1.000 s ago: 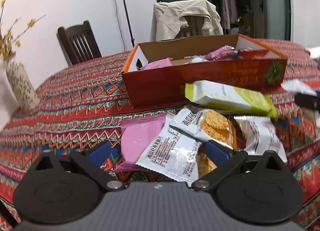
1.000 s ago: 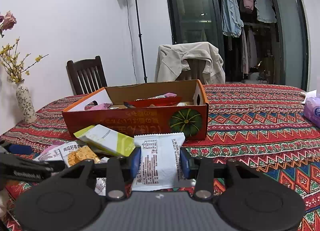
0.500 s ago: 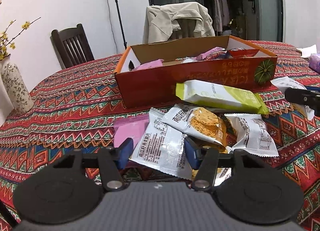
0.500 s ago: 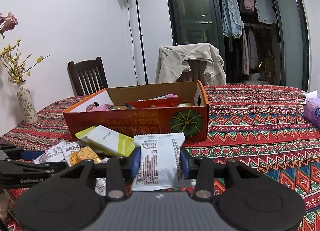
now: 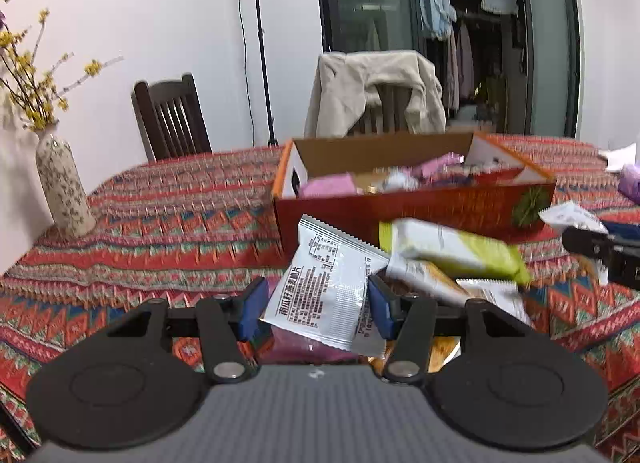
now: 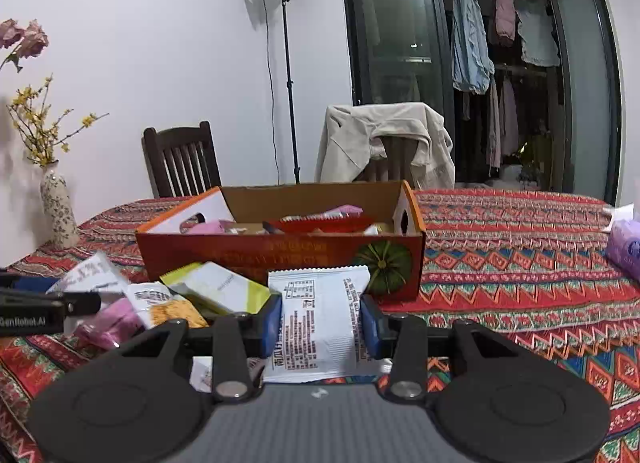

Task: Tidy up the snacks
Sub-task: 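Grasp a white sachet with the left tool while the right tool holds its sachet, then carry both white sachets over the cardboard box and open both tools to drop them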

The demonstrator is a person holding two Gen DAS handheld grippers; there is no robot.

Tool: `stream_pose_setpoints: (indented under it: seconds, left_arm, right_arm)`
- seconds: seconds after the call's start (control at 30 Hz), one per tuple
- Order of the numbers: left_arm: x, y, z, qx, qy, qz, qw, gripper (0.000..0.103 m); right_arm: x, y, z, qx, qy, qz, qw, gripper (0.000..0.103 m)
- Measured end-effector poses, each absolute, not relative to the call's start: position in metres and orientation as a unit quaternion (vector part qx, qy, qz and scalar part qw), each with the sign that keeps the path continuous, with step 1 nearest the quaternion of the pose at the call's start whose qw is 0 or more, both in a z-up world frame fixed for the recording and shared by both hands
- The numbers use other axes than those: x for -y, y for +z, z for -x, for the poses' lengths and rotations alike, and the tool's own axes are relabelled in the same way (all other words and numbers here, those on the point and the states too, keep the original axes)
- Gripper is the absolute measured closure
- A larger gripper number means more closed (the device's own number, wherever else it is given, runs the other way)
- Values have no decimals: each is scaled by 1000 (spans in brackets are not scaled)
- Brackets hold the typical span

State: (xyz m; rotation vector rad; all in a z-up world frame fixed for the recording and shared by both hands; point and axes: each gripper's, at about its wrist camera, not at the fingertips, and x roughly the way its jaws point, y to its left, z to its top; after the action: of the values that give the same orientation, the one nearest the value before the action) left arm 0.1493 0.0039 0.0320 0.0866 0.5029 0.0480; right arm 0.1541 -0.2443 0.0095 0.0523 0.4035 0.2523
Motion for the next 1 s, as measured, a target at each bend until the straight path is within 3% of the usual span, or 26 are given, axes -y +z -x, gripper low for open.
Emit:
stream_pose_setpoints:
  seconds: [0.43,1.0]
  left_arm:
    - [4,74,-164,-199,10,-30,979,48]
    - [26,113,-234,-171,10,-15,985,48]
  right_arm:
    - [238,55,-159,-162,118,-1,980,63]
    - [223,92,-230,-149,104,7,983,63]
